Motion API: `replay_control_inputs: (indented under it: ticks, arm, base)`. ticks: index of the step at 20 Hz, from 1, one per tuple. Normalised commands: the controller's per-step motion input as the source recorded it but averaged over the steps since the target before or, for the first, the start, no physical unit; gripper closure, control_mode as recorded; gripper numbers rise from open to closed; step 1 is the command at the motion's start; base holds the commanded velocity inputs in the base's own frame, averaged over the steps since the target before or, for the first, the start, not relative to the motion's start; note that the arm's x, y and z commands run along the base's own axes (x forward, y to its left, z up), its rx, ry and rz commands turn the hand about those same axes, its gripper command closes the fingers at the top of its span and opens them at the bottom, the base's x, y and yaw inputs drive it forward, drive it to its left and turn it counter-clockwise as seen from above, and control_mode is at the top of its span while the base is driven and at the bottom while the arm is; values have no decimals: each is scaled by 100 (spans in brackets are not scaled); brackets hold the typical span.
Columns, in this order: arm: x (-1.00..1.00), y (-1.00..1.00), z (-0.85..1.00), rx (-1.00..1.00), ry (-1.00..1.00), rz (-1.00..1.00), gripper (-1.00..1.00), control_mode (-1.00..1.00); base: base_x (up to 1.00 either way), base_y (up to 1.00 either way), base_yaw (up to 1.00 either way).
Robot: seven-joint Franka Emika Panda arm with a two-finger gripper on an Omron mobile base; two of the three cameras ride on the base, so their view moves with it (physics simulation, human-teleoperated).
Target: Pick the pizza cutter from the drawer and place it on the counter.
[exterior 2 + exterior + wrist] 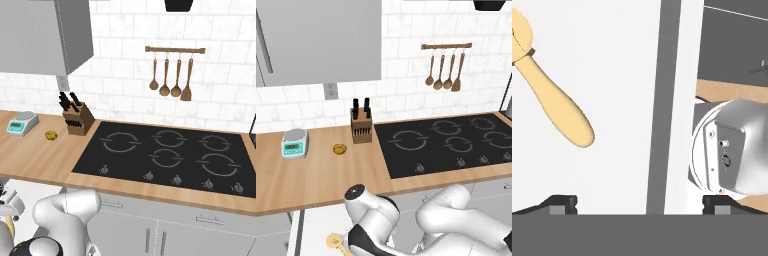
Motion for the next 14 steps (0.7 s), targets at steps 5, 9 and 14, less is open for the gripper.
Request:
replay_control_inputs:
  ticks: [5,9,14]
  arm:
    - [69,15,-17,7,0,2,-100,-100]
    - [33,62,-29,5,0,13,-100,-100]
    - [20,66,-30,2,1,18,-100,-100]
  base:
    - [0,0,0]
    - [0,0,0]
    - [0,0,0]
